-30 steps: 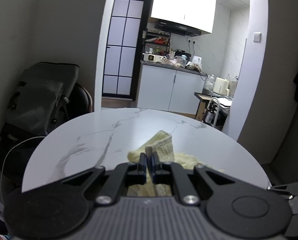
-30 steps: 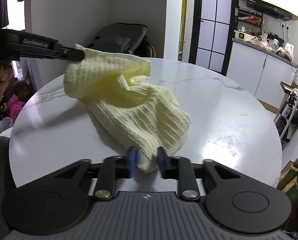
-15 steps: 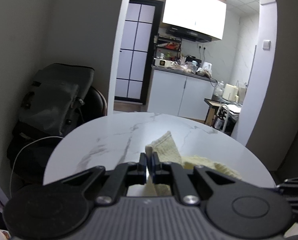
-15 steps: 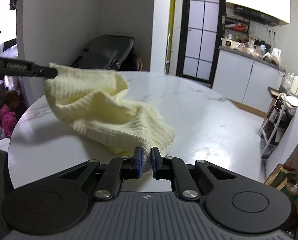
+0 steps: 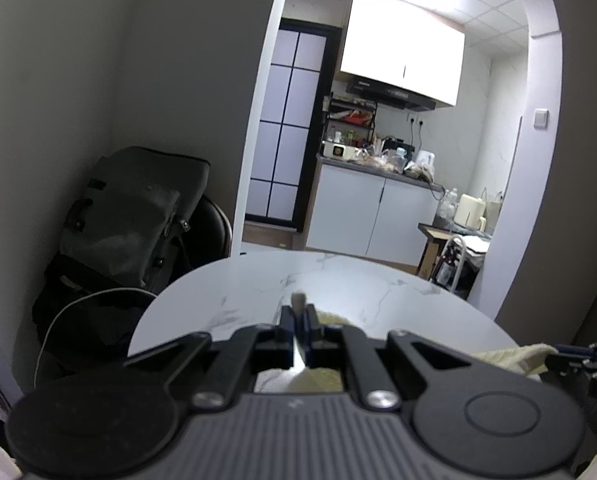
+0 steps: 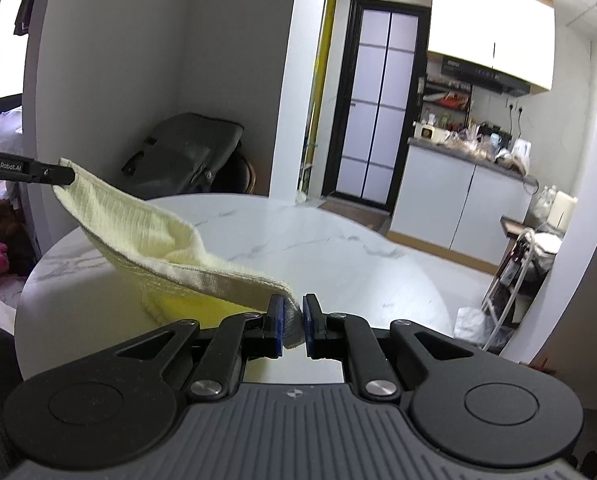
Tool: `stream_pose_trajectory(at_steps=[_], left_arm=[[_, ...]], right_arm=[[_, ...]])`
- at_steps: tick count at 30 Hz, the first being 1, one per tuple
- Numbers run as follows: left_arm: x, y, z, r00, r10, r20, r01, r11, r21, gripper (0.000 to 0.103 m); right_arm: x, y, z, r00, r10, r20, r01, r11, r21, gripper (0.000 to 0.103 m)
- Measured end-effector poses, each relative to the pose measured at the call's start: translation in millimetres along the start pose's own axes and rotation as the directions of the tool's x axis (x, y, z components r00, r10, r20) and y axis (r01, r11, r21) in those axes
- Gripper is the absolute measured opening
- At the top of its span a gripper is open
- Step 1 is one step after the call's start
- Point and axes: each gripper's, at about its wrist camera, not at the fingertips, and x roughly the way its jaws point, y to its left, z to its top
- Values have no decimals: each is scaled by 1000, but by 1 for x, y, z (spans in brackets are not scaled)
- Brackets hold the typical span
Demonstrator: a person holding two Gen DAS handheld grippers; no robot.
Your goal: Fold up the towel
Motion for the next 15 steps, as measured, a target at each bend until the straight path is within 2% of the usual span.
stream_pose_trajectory(at_steps=[15], left_arm=[[-47, -17, 27, 990, -53, 128, 53, 999, 3, 5]], right_arm=[[-50, 3, 42, 984, -67, 166, 81, 994, -75, 11]])
